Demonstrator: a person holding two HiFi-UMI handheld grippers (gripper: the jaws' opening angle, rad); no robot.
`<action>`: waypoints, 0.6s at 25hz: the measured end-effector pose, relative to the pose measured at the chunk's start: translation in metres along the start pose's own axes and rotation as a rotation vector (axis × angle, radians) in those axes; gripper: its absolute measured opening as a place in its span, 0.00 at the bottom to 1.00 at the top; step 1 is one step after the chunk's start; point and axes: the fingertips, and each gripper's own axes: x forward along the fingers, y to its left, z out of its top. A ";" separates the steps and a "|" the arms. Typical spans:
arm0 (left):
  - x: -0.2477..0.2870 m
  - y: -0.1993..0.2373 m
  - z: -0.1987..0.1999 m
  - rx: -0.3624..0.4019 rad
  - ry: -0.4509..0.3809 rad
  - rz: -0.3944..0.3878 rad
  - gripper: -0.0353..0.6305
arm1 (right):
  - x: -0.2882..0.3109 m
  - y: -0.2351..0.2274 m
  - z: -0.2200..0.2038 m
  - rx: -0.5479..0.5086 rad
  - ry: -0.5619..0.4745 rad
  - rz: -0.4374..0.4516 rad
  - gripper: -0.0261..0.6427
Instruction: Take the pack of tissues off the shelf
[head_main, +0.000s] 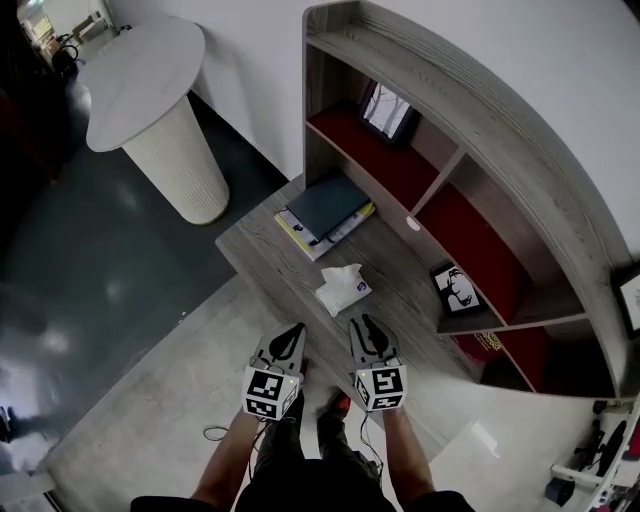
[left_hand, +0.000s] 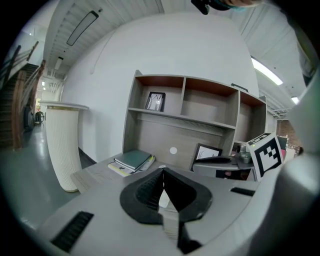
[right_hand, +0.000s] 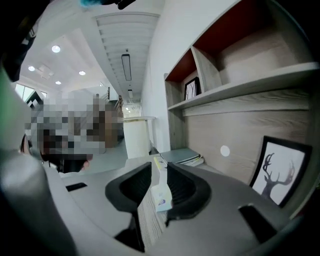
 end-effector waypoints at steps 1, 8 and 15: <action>-0.004 -0.005 0.008 -0.001 -0.017 -0.001 0.06 | -0.007 -0.001 0.008 -0.009 -0.016 -0.002 0.21; -0.027 -0.032 0.060 0.049 -0.114 0.009 0.06 | -0.060 -0.013 0.059 -0.051 -0.131 -0.043 0.14; -0.052 -0.064 0.084 0.101 -0.183 0.022 0.06 | -0.114 -0.026 0.088 -0.064 -0.215 -0.065 0.11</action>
